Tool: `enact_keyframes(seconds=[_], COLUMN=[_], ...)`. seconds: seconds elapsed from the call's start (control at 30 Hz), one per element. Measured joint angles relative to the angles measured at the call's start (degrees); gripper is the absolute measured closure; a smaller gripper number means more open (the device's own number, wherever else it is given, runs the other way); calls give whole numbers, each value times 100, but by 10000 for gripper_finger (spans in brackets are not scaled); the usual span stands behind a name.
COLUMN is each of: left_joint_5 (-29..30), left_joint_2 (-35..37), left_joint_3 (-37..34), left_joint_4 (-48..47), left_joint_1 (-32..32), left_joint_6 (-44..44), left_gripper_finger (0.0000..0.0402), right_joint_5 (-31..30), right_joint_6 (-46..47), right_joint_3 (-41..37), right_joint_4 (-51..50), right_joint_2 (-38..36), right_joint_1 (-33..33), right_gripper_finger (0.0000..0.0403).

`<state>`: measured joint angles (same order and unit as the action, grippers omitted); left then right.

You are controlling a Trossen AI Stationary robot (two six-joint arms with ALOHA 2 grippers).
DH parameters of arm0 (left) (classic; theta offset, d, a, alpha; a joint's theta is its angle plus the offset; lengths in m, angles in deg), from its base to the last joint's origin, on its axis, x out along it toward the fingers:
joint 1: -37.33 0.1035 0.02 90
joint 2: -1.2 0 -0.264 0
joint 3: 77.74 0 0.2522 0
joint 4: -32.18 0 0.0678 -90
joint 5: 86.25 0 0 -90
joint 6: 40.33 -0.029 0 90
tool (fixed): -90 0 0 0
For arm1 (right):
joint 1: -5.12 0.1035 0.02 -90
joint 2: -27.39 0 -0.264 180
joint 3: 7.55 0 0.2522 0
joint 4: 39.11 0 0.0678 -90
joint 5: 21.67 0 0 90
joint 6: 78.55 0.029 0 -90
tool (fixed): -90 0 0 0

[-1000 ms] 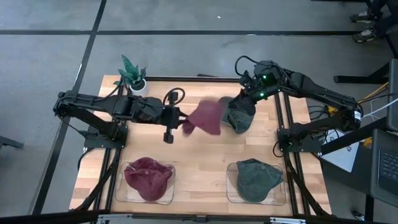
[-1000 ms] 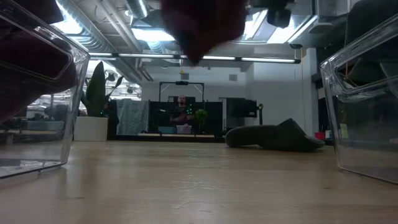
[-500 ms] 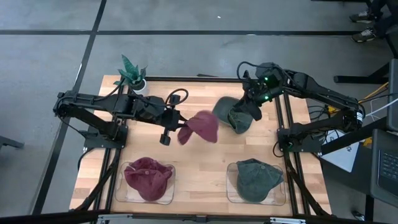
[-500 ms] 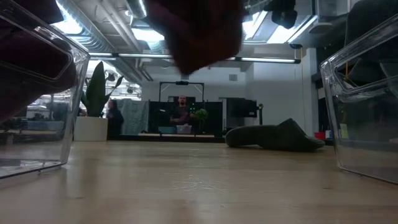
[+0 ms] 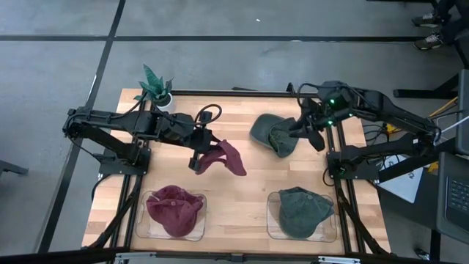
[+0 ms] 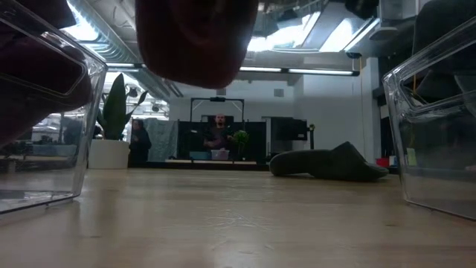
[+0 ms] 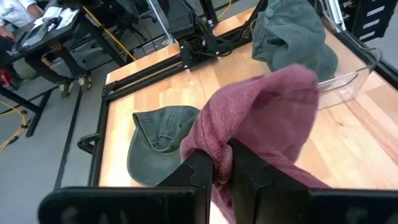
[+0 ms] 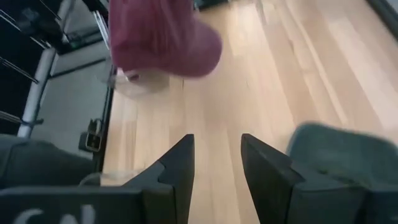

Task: Pick & Place hat
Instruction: Put the red cap into the left transparent bin

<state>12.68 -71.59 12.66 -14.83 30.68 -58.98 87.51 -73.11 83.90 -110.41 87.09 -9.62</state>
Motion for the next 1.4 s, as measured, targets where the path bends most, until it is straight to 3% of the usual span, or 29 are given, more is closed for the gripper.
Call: enact_keyframes(seconds=[0.17,0.33,0.53,0.63,0.73,0.9,1.0,1.1,1.17,1.4], left_joint_5=[15,117,179,188,278,458,468,498,509,515], left_joint_2=[0,0,0,0,-2,-2,-2,-2,-2,-3], left_joint_3=[0,0,0,0,0,0,0,0,0,0], left_joint_4=[0,0,0,0,0,0,0,2,2,25], left_joint_1=[-5,-5,-5,-5,-5,-5,-5,-5,-5,-5], left_joint_6=[9,57,359,474,548,562,567,710,854,1225], left_gripper_finger=[376,376,376,376,376,376,376,376,376,376], right_joint_5=[-162,-232,-1389,-2136,-2481,-2525,-2504,-1755,-1651,-1591], right_joint_6=[100,210,820,1636,2318,3127,2528,1661,1491,1050], right_joint_3=[0,-296,-1676,-2333,-2770,-3335,-3552,-3854,-4076,-5350], right_joint_4=[-438,-233,521,1076,1032,1261,1351,1308,1393,3191], right_joint_2=[-200,-717,-2040,-2695,-3146,-3534,-3607,-3684,-3778,-4561], right_joint_1=[484,942,1286,1302,1298,1298,1298,1305,1308,1307], right_gripper_finger=[271,271,271,271,271,271,271,271,271,271])
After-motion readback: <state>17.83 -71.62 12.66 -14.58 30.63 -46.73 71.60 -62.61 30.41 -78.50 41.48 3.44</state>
